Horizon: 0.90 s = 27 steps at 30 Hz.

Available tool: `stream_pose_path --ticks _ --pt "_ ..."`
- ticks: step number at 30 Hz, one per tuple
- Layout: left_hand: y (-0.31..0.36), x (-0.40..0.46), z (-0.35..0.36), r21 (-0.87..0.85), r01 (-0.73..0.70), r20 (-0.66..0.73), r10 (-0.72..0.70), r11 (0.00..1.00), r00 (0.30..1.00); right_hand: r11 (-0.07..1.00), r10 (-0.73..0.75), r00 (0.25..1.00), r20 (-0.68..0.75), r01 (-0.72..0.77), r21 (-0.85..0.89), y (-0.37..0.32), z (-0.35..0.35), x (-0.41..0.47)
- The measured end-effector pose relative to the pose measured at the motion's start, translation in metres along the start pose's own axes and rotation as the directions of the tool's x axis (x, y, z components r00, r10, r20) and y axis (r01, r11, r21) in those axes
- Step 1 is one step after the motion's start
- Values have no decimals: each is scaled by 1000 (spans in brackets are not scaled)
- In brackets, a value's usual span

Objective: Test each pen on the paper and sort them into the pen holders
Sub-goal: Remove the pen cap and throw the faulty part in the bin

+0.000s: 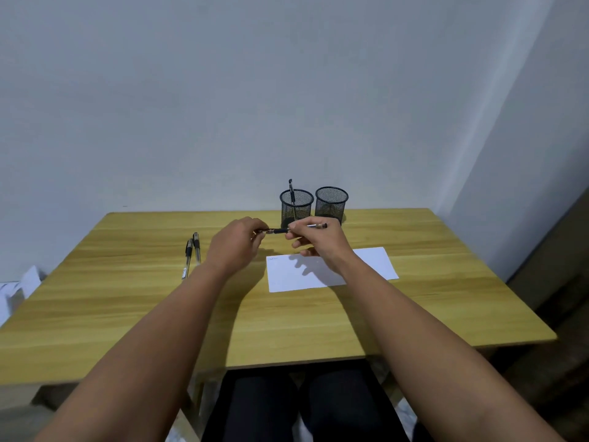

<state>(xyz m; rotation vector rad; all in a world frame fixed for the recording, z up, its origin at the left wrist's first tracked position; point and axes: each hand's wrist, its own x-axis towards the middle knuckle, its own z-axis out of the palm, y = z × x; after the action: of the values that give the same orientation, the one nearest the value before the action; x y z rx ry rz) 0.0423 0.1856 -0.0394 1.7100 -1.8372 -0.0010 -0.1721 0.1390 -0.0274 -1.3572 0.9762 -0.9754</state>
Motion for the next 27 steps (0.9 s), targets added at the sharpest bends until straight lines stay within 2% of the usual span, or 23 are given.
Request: stream_pose_path --ticks 2,4,6,9,13,15,17,23,27 --pt "3 1 -2 -115 32 13 -31 993 999 1000 6 1000 -27 -5 29 -4 -2 -4" --pt "11 3 -7 -303 127 32 -123 944 992 999 21 999 -50 -19 34 -9 -5 -7" --pt "20 5 -13 -495 242 62 -244 834 968 999 42 998 -44 -42 -3 -14 -9 -11" --pt "34 4 -22 -704 353 150 -357 616 922 998 63 998 -20 -63 -16 -22 -18 -18" --pt "55 6 -29 -839 388 186 -469 381 863 994 60 998 7 -59 -89 -25 -25 -22" --pt "65 9 -29 -866 394 203 -504 307 840 993 54 998 38 -50 -107 -22 -24 -24" --pt "71 11 -27 -863 406 213 -513 299 831 995 52 997 55 -47 -89 -19 -23 -26" --pt "83 8 -8 -815 414 146 -548 405 824 998 11 999 35 -9 -63 -4 -33 -29" --pt "89 4 11 -777 444 159 -543 447 825 995 28 1000 6 -27 -95 5 -43 -38"
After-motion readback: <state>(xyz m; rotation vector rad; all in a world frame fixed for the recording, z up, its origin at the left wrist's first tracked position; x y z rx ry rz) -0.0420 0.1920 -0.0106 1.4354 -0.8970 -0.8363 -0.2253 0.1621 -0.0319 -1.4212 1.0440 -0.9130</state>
